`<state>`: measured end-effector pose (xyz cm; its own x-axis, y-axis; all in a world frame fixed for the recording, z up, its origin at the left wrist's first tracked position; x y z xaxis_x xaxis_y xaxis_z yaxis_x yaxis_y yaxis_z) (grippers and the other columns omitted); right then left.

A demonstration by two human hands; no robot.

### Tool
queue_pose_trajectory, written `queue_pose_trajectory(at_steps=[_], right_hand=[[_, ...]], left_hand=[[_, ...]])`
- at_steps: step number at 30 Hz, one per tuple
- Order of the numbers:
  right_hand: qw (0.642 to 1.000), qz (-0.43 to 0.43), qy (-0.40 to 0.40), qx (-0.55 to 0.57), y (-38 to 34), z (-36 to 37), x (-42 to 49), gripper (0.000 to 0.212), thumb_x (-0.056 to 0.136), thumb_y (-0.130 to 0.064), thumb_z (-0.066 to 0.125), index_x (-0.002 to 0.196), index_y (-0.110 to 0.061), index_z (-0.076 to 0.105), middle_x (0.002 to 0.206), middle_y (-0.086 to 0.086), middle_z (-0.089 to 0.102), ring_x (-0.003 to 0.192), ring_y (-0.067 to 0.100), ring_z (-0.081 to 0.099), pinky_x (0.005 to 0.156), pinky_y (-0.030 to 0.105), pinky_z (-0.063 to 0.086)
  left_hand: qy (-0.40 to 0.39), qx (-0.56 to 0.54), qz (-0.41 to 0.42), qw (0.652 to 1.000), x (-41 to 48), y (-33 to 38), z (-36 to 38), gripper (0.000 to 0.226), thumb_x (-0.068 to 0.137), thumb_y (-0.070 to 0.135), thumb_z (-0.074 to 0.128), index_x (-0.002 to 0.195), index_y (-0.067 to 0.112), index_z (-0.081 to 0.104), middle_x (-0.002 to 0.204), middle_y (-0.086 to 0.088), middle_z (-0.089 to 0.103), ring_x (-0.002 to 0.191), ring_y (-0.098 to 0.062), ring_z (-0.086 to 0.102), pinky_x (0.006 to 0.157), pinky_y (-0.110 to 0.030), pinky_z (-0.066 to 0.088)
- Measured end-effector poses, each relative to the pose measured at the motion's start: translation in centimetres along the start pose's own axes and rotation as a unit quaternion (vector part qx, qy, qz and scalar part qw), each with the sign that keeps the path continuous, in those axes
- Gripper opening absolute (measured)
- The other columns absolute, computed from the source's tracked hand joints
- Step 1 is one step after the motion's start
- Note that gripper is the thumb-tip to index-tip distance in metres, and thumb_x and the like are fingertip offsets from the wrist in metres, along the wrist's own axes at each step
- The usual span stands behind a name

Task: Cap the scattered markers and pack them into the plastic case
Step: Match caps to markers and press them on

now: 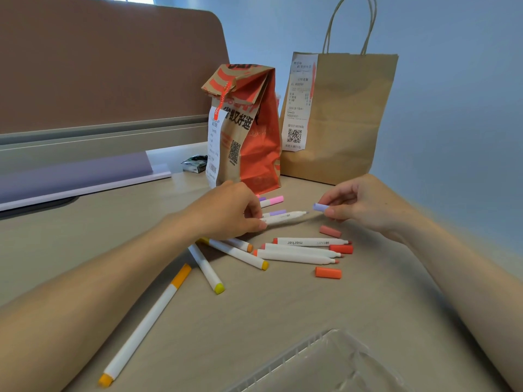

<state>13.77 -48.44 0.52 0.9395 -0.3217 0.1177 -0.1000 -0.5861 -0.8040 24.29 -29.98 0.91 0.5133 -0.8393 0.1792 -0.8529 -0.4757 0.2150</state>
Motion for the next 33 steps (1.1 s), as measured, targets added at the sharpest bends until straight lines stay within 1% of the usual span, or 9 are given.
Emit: queue_pose_trajectory(at_steps=[3, 8, 12, 14, 16, 20, 24, 27, 33], right_hand=[[1.000, -0.003, 0.010, -0.011, 0.0, -0.3, -0.1, 0.020, 0.080, -0.001, 0.077, 0.082, -0.020, 0.077, 0.070, -0.004, 0.074, 0.068, 0.005, 0.066, 0.076, 0.022, 0.054], [1.000, -0.010, 0.005, -0.020, -0.6, 0.0, -0.2, 0.019, 0.080, -0.004, 0.078, 0.080, -0.023, 0.077, 0.071, -0.009, 0.074, 0.067, 0.002, 0.065, 0.071, 0.016, 0.052], [1.000, -0.019, 0.006, -0.011, -1.0, 0.0, -0.5, 0.010, 0.076, -0.013, 0.081, 0.081, -0.022, 0.078, 0.078, -0.005, 0.076, 0.073, 0.007, 0.065, 0.076, 0.023, 0.053], [1.000, -0.020, -0.001, -0.007, -1.2, 0.1, -0.6, 0.009, 0.076, -0.014, 0.082, 0.081, -0.021, 0.079, 0.078, -0.003, 0.076, 0.074, 0.009, 0.065, 0.077, 0.025, 0.053], [1.000, -0.020, -0.004, -0.015, -1.2, 0.2, -0.6, 0.013, 0.078, -0.010, 0.080, 0.081, -0.022, 0.078, 0.078, -0.004, 0.076, 0.074, 0.009, 0.066, 0.076, 0.023, 0.054], [0.999, -0.026, 0.008, 0.033, -1.2, -0.1, -0.5, 0.017, 0.078, 0.001, 0.077, 0.081, -0.016, 0.077, 0.073, 0.003, 0.075, 0.068, 0.012, 0.068, 0.071, 0.022, 0.057], [0.996, -0.026, 0.008, 0.083, -1.2, 0.1, -0.4, 0.014, 0.080, 0.003, 0.074, 0.082, -0.010, 0.076, 0.069, 0.009, 0.074, 0.064, 0.018, 0.069, 0.065, 0.023, 0.058], [0.993, -0.030, 0.024, 0.107, -1.2, 0.1, -0.3, 0.016, 0.082, 0.005, 0.071, 0.079, -0.009, 0.075, 0.066, 0.011, 0.072, 0.062, 0.018, 0.068, 0.061, 0.022, 0.057], [0.989, -0.036, 0.034, 0.137, -1.3, 0.4, -0.2, 0.015, 0.085, 0.006, 0.069, 0.080, -0.006, 0.076, 0.066, 0.012, 0.071, 0.060, 0.015, 0.065, 0.058, 0.020, 0.054]], left_hand=[[0.025, -0.003, 0.019, 0.999, 0.0, 0.3, -0.7, 0.018, 0.086, 0.043, 0.071, 0.087, 0.026, 0.076, 0.077, 0.017, 0.064, 0.069, 0.003, 0.053, 0.058, -0.016, 0.035], [0.030, -0.011, 0.033, 0.999, -0.2, 1.0, -0.8, 0.015, 0.086, 0.041, 0.071, 0.085, 0.027, 0.075, 0.072, 0.021, 0.060, 0.067, 0.007, 0.052, 0.057, -0.013, 0.032], [0.032, -0.022, 0.038, 0.999, -0.3, 1.2, -0.8, 0.014, 0.085, 0.040, 0.072, 0.085, 0.027, 0.074, 0.070, 0.022, 0.059, 0.070, 0.012, 0.052, 0.054, -0.011, 0.032], [0.041, -0.029, 0.042, 0.998, -0.3, 1.2, -1.0, 0.015, 0.085, 0.040, 0.072, 0.085, 0.025, 0.075, 0.072, 0.019, 0.062, 0.070, 0.007, 0.055, 0.056, -0.012, 0.034], [0.045, -0.037, 0.042, 0.997, -0.3, 1.2, -0.9, 0.015, 0.085, 0.039, 0.073, 0.087, 0.025, 0.076, 0.076, 0.015, 0.067, 0.071, 0.001, 0.058, 0.061, -0.017, 0.043], [0.049, -0.077, 0.044, 0.995, -0.4, 1.4, -1.1, 0.013, 0.084, 0.034, 0.075, 0.091, 0.022, 0.076, 0.080, 0.013, 0.071, 0.073, 0.000, 0.064, 0.072, -0.027, 0.057], [0.049, -0.134, 0.039, 0.989, -0.5, 1.4, -1.2, 0.016, 0.080, 0.028, 0.080, 0.093, 0.019, 0.077, 0.083, 0.010, 0.073, 0.075, -0.001, 0.068, 0.074, -0.029, 0.059], [0.046, -0.193, 0.021, 0.980, -0.6, 1.5, -1.5, 0.014, 0.078, 0.022, 0.083, 0.089, 0.016, 0.077, 0.075, 0.005, 0.074, 0.066, -0.009, 0.071, 0.071, -0.030, 0.059], [-0.008, -0.284, -0.004, 0.959, -1.2, 1.9, -1.1, 0.009, 0.084, 0.016, 0.076, 0.090, 0.010, 0.075, 0.073, -0.003, 0.075, 0.066, -0.021, 0.071, 0.066, -0.026, 0.057]])
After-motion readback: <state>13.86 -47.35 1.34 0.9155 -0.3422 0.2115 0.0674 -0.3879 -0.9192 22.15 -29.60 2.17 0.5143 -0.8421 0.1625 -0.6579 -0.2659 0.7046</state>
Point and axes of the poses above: each hand's wrist, its own x-axis towards the middle knuckle, its own z-axis out of the palm, y = z × x, the point moved 8 cm from there along x, towards the middle knuckle
